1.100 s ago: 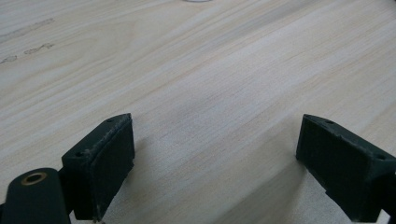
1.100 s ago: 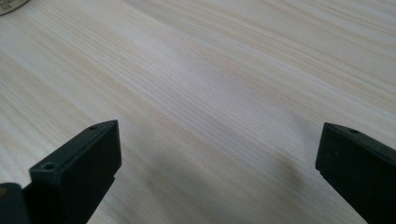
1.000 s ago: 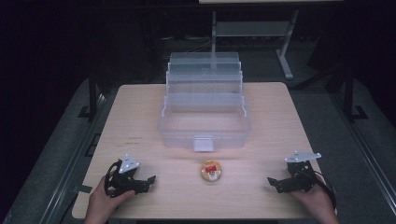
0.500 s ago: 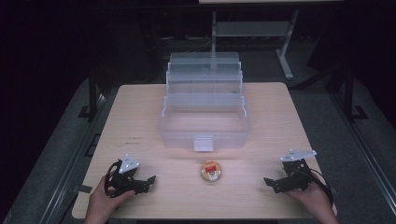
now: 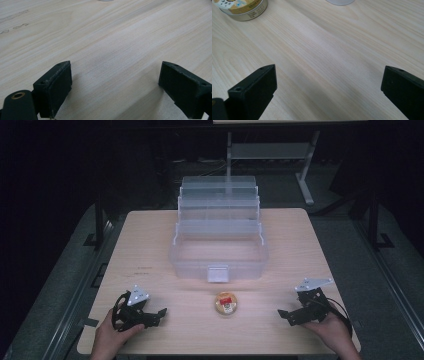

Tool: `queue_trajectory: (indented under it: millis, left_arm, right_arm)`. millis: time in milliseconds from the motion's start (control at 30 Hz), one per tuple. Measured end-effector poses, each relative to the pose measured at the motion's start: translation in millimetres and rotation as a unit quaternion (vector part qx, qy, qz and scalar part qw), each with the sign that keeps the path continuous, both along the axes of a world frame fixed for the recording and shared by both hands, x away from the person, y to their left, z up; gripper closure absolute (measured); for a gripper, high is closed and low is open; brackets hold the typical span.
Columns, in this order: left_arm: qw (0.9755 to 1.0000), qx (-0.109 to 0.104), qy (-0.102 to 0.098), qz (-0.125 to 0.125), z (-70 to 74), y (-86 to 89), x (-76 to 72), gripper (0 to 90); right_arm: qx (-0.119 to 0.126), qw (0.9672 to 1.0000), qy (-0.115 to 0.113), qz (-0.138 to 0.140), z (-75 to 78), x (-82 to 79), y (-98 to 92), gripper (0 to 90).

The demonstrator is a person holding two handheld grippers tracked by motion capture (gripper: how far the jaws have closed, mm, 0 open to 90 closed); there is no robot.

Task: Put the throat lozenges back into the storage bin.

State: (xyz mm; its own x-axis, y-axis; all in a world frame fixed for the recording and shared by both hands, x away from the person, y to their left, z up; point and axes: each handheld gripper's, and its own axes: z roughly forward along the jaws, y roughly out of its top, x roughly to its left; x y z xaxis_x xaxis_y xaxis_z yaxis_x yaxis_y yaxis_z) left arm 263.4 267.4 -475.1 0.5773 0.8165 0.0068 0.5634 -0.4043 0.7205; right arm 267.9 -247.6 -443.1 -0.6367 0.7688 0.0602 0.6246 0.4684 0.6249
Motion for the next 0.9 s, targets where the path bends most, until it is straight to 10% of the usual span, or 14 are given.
queue_trajectory:
  millis: [900]
  left_arm:
    - [1.0, 0.0, 0.0, 0.0, 0.0, -0.1, 0.0, 10.6]
  right_arm:
    - [0.004, 0.9993, 0.007, 0.035, 6.5, 7.7, 25.2, 0.0]
